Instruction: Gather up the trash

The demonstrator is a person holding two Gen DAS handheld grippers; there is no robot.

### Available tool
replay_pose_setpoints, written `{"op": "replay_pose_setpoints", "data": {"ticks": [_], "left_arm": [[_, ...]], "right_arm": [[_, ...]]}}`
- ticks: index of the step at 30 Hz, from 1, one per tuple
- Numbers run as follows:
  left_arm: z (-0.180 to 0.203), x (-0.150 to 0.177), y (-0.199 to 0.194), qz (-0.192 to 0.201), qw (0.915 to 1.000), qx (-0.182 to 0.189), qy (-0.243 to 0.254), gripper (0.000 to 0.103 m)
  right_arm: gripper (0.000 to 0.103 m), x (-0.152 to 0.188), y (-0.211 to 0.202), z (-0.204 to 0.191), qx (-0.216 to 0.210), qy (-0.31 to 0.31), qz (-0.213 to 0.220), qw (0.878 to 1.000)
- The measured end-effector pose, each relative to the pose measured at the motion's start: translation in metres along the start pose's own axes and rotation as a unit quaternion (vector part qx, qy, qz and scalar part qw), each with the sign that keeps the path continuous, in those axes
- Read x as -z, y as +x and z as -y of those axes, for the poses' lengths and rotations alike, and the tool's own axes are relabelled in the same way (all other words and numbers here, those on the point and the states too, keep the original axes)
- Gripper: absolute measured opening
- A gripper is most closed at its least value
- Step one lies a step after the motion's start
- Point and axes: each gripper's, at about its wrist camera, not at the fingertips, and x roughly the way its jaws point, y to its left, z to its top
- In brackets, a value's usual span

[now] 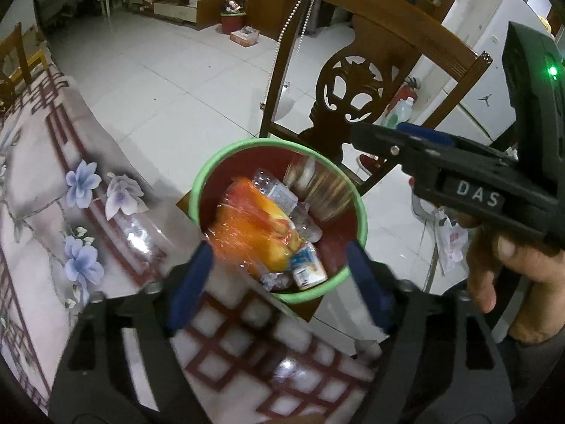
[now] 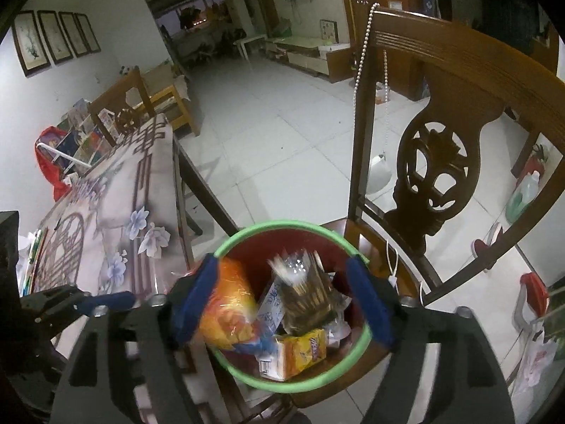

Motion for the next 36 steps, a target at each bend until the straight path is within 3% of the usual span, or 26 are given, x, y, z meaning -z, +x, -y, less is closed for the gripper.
{"op": "replay_pose_setpoints", "data": {"ticks": [2, 5, 16, 22, 32, 36], "left_arm": [[-0.001, 0.006, -0.008, 0.009, 0.9999, -0.012, 0.007, 0.093], [-0.010, 0.019, -0.027, 0.028, 0.9993, -0.025, 0.006, 0.097], [-0.057, 0.087, -0.105, 0.087, 0.9922, -0.050, -0.074, 0.097], [-0.086, 0.152, -0.160, 0.133, 0.9758, -0.131, -0.113, 0.097], [-0.116, 0.260, -0.229, 0.195, 0.9437, -0.212, -0.163, 0.098], [-0.118, 0.292, -0.239, 0.212, 0.9343, -0.225, -0.178, 0.098]], "right_arm": [[0.090, 0.001, -0.002, -0.001, 0.003, 0.000, 0.006, 1.000], [0.093, 0.004, -0.005, -0.009, 0.008, -0.013, 0.011, 1.000], [0.096, 0.044, -0.043, -0.079, -0.002, -0.059, 0.042, 0.997], [0.096, 0.090, -0.072, -0.140, -0.022, -0.092, 0.061, 0.994], [0.096, 0.151, -0.103, -0.235, -0.066, -0.148, 0.073, 0.984], [0.096, 0.172, -0.112, -0.256, -0.057, -0.162, 0.095, 0.980]]}}
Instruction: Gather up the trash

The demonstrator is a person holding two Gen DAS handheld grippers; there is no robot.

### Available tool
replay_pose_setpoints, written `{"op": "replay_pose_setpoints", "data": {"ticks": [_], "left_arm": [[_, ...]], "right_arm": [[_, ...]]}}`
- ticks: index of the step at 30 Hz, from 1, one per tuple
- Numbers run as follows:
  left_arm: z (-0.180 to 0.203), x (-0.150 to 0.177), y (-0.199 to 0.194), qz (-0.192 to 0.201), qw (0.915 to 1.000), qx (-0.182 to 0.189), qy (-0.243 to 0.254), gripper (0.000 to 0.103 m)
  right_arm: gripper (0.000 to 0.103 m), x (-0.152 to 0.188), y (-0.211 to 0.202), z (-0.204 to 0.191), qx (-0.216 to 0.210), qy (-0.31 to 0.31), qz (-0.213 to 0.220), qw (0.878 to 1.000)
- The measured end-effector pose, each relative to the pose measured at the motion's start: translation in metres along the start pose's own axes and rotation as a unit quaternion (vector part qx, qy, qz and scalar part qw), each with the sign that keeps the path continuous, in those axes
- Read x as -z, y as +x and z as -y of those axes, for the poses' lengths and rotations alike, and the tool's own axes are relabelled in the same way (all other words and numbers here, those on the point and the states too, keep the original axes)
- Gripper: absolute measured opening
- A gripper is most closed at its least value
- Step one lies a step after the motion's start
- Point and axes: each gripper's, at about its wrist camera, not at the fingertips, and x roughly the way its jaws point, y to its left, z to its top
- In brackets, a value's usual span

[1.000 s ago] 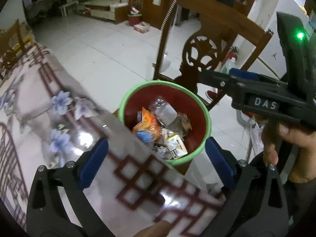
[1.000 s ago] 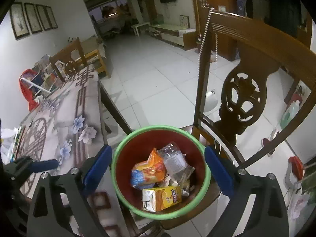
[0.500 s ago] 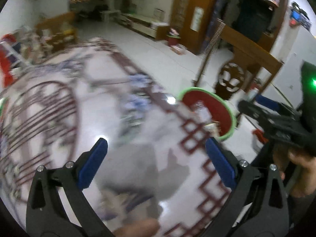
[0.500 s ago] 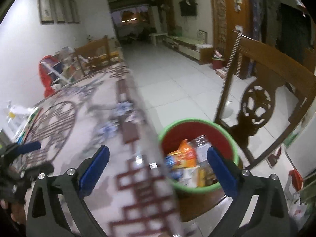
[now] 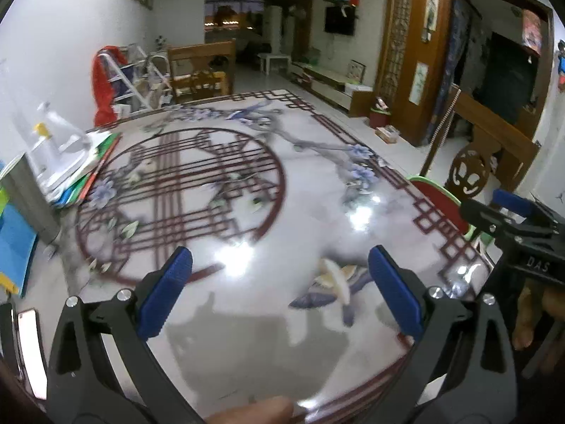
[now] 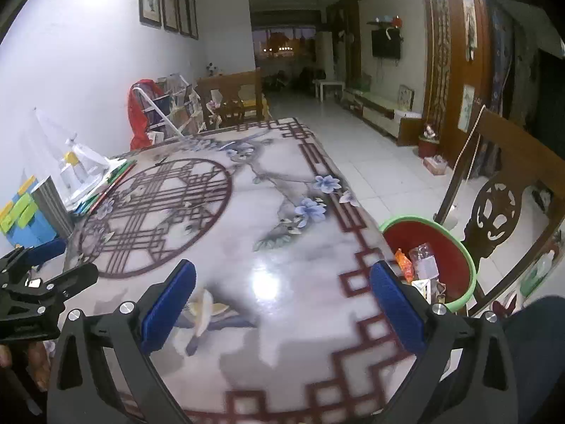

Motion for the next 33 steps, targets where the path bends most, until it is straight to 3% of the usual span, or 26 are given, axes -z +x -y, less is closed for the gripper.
{"op": "replay_pose_setpoints", "data": {"ticks": [4, 14, 33], "left_arm": [[-0.004, 0.012, -0.004, 0.004, 0.9999, -0.002, -0.010, 0.098], [-0.013, 0.016, -0.011, 0.034, 0.9989, -0.004, -0.031, 0.098], [-0.011, 0.020, -0.008, 0.027, 0.9993, -0.004, -0.027, 0.098]], "right_arm": [[0.096, 0.009, -0.003, -0.020, 0.001, -0.025, 0.004, 1.000], [0.096, 0.024, -0.005, -0.022, 0.015, -0.030, 0.015, 0.999], [0.096, 0.027, -0.003, -0.019, 0.016, -0.034, 0.013, 0.999]]}}
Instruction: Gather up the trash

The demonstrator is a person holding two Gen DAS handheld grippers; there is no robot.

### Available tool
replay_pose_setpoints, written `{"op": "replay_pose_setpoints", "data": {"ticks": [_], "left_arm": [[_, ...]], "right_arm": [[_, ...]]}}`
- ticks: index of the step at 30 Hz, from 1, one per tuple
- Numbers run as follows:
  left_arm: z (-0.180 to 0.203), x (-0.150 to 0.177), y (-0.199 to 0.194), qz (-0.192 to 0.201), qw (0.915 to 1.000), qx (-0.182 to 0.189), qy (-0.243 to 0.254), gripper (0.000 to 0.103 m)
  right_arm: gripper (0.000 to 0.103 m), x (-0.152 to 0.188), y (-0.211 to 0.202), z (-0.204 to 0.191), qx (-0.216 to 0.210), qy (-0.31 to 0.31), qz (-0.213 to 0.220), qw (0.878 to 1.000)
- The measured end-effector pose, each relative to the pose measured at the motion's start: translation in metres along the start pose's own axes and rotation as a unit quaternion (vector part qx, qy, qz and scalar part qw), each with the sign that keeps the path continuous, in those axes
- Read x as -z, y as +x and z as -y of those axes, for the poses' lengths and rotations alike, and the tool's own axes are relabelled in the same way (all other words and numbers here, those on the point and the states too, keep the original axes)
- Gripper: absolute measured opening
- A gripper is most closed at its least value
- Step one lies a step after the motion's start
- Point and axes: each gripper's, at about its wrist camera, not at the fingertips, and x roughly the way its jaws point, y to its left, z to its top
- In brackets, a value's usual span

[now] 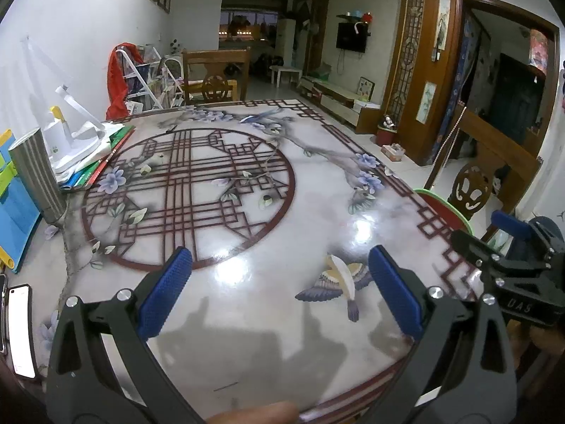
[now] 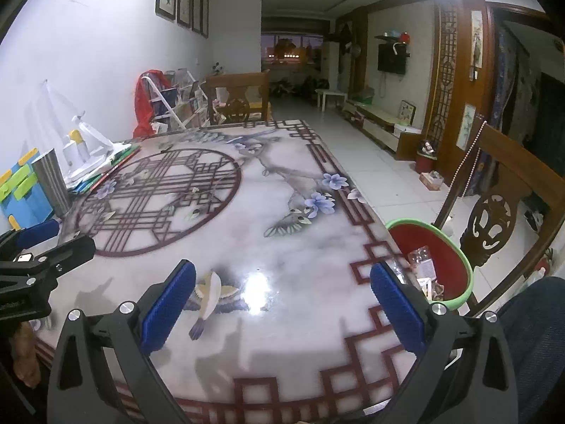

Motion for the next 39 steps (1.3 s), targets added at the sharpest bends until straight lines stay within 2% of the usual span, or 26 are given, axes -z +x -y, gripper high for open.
{"op": "replay_pose_setpoints", "data": {"ticks": [39], "left_arm": [[-0.0005, 0.0036, 0.0011, -0.003, 1.0000, -0.004, 0.002, 0.098]], "right_arm": [[0.096, 0.0017, 0.0027, -0.0037, -0.001, -0.004, 0.001, 1.000]]}}
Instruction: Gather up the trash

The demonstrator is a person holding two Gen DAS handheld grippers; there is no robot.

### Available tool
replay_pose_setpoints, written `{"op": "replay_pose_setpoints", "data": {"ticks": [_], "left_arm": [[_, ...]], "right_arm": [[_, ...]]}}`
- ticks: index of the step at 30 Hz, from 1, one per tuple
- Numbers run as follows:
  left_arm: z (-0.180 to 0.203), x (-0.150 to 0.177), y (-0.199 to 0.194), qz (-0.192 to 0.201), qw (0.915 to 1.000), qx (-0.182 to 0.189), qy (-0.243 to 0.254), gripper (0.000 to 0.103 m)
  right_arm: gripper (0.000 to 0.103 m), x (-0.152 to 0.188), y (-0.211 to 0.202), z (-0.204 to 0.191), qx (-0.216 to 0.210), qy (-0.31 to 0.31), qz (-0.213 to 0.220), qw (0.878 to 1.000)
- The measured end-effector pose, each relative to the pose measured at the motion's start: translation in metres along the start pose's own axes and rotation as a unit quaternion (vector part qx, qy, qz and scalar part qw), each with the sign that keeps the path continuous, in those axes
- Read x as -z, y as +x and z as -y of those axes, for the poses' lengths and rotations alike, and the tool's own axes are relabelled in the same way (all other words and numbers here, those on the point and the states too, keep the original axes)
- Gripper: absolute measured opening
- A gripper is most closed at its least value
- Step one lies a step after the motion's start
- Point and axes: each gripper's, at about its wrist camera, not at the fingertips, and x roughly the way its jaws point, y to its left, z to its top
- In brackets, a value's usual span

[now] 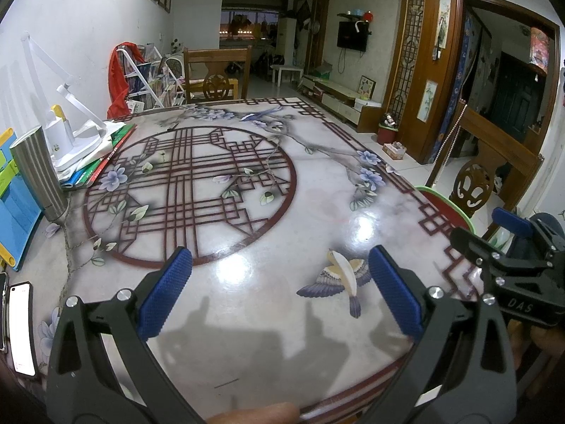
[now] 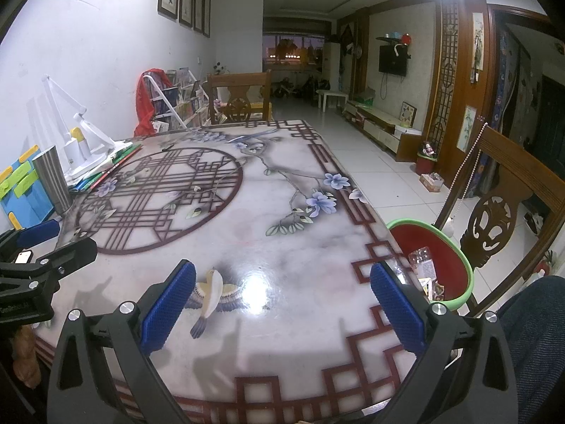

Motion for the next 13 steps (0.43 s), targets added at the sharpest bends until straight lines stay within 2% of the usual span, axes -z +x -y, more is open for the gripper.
{"op": "replay_pose_setpoints", "data": {"ticks": [6, 13], "left_arm": [[0.0042, -0.0020, -0.0071, 0.022, 0.9998, 0.005, 0.003, 0.098], [0.0035, -0.0019, -0.0035, 0.013, 0.9999, -0.010, -0.003, 0.098]], "right_arm": [[0.096, 0.0002, -0.0003, -0.0002, 0.001, 0.000, 0.001, 1.000], [0.096, 0.0000, 0.0007, 0.0002, 0.001, 0.000, 0.000, 1.000]]}}
